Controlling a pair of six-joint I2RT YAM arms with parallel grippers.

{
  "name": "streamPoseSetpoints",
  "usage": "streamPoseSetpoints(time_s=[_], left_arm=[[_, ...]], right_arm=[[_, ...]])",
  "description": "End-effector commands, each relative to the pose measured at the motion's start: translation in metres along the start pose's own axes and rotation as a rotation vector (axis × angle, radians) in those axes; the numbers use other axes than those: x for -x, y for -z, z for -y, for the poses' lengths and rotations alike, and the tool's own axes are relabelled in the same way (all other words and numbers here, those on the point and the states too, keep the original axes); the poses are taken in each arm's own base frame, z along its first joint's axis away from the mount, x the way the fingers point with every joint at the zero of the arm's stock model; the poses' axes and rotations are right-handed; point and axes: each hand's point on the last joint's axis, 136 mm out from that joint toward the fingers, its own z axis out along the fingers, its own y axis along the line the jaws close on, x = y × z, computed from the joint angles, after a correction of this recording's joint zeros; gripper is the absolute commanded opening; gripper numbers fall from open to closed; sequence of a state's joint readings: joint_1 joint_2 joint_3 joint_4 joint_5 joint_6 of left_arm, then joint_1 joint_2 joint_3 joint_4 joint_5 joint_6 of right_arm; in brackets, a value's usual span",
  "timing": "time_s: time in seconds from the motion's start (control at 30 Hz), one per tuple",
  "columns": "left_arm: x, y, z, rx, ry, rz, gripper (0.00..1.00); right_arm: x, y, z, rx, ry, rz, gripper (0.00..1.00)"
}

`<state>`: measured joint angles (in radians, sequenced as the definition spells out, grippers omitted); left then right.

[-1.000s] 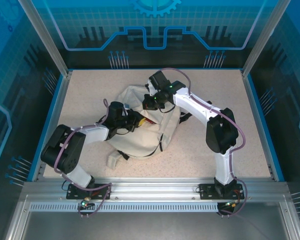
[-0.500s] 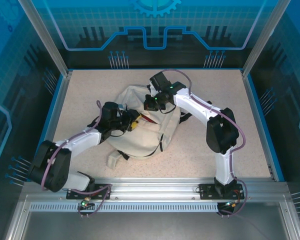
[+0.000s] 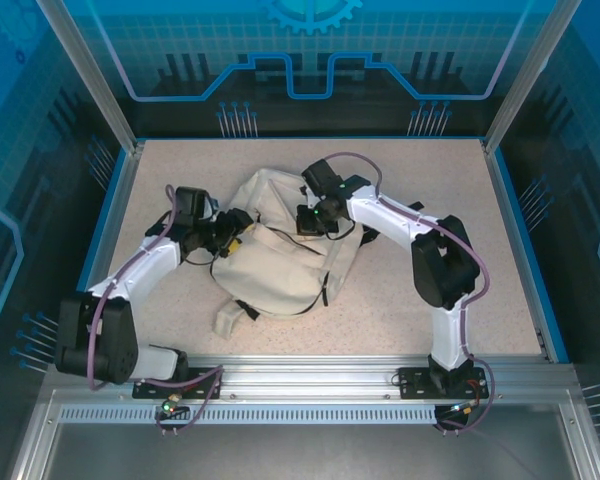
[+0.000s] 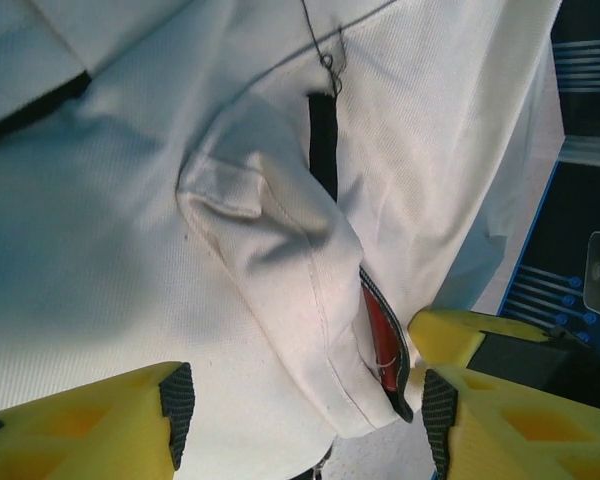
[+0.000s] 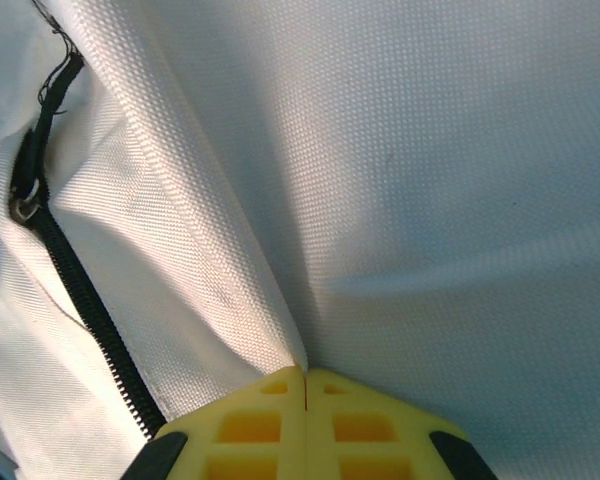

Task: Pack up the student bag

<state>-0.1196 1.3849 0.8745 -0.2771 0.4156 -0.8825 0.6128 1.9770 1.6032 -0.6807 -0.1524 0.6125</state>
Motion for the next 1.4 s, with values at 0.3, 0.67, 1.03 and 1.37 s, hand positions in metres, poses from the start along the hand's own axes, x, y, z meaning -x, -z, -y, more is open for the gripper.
streamPoseSetpoints(time_s=[0.3, 0.67, 1.03, 1.37], left_arm=[[0.012, -0.019, -0.006, 0.056, -0.102, -0.048, 0.67], [0.008, -0.024, -0.019, 0.075, -0.072, -0.055, 0.65], [0.019, -0.007, -0.065, 0.164, 0.068, 0.035, 0.73], [0.020, -0.002, -0.076, 0.193, 0.070, 0.049, 0.80]], right_arm=[[-0.035, 0.044, 0.049, -0.136, 0.018, -0.028, 0.11], [0.008, 0.044, -0.032, -0.256, 0.298, 0.096, 0.47], [0.030, -0.011, -0.062, -0.340, 0.448, 0.064, 0.55], [0.030, -0.056, -0.040, -0.489, 0.468, 0.024, 0.44]])
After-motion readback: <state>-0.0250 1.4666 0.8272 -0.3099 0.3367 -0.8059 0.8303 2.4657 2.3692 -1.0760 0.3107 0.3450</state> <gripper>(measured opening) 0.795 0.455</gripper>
